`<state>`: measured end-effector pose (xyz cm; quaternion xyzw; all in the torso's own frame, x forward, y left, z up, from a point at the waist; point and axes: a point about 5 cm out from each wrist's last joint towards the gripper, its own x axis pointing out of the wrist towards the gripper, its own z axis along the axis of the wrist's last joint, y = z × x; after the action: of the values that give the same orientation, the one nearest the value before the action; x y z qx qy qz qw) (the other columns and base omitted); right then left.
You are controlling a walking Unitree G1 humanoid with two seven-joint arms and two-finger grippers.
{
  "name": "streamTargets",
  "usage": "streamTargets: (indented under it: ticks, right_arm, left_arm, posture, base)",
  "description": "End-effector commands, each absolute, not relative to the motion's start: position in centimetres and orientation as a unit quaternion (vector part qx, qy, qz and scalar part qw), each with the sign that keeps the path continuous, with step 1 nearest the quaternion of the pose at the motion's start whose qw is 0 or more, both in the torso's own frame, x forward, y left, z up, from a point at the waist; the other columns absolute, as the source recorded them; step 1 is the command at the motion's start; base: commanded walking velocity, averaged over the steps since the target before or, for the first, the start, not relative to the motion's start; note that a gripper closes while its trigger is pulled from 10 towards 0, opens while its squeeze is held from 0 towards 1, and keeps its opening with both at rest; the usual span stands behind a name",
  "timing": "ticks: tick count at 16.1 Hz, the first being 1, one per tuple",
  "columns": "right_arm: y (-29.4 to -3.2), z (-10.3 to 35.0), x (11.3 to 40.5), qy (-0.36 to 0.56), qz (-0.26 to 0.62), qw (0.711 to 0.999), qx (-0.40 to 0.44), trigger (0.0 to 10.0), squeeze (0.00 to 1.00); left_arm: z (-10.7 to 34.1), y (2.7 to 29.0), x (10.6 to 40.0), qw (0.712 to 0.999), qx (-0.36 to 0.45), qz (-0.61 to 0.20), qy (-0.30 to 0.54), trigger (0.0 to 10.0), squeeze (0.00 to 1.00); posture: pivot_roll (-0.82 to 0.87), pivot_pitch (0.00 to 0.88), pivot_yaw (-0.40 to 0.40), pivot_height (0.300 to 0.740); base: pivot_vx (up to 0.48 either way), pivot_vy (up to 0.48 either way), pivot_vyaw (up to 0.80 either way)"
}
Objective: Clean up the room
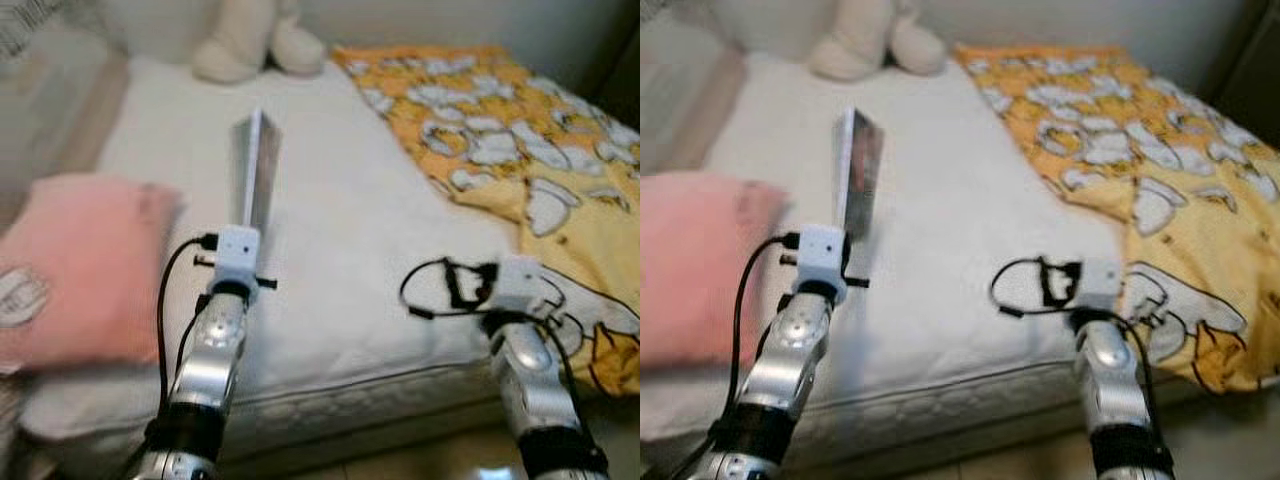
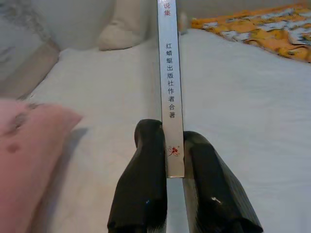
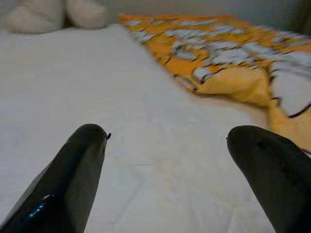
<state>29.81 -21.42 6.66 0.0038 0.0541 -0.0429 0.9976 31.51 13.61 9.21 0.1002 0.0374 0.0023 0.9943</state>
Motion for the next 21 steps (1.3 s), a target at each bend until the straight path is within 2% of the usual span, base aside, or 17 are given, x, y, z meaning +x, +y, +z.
streamTargets:
  ticks: [1, 3, 6, 9, 11, 15, 18, 21]
  right_arm:
    - [-22.2, 7.7, 30.4, 0.029, -0.092, 0.995, 0.004, 10.0, 0.0]
    - [-22.8, 8.1, 30.6, 0.02, -0.142, 0.99, 0.004, 10.0, 0.0]
    - [-22.3, 7.6, 30.9, 0.037, -0.146, 0.988, -0.02, 10.0, 0.0]
    - [-20.8, 7.8, 31.2, 0.02, -0.09, 0.996, -0.002, 10.0, 0.0]
    - [-20.2, 7.9, 31.4, 0.018, -0.061, 0.998, 0.006, 10.0, 0.05]
    - [-20.2, 8.0, 31.3, 0.015, -0.027, 0.999, 0.017, 10.0, 0.11]
    - [-20.5, 7.6, 30.8, 0.022, -0.007, 1.0, 0.01, 10.0, 0.16]
    - [-20.4, 7.1, 30.5, 0.033, -0.005, 0.999, 0.009, 10.0, 0.17]
  left_arm:
    - [10.3, 13.3, 32.0, 0.995, 0.096, 0.007, 0.01, 10.0, 0.0]
    - [10.3, 13.2, 32.0, 0.995, 0.096, 0.009, 0.005, 10.0, 0.0]
    - [10.4, 13.4, 32.4, 0.995, 0.096, 0.02, 0.001, 10.0, 0.0]
    - [10.5, 13.3, 32.5, 0.996, 0.091, 0.019, 0.002, 10.0, 0.0]
    - [10.5, 13.1, 32.5, 0.996, 0.09, 0.015, -0.001, 10.0, 0.0]
    - [10.1, 14.0, 32.2, 0.995, 0.102, 0.014, 0.004, 10.0, 0.0]
    - [8.8, 15.0, 30.6, 0.993, 0.114, -0.004, 0.023, 10.0, 0.0]
    - [8.8, 14.7, 30.9, 0.993, 0.119, -0.002, 0.024, 10.0, 0.0]
  posture:
    - [-0.05, 0.0, -0.03, 0.74]
    - [-0.05, 0.0, -0.037, 0.74]
    - [-0.03, 0.0, -0.046, 0.74]
    - [-0.03, 0.0, -0.049, 0.74]
    - [-0.03, 0.0, -0.042, 0.74]
    - [-0.03, 0.0, -0.037, 0.74]
    - [-0.02, 0.0, -0.032, 0.74]
    - [-0.02, 0.0, -0.035, 0.74]
  base:
    - [0.0, 0.0, 0.0]
    - [0.0, 0.0, 0.0]
    - [0.0, 0.0, 0.0]
    - [0.11, -0.115, 0.34]
    - [0.317, -0.354, 0.44]
    - [0.086, -0.068, 0.43]
    - [0.0, 0.0, 0.43]
    - [0.0, 0.0, 0.44]
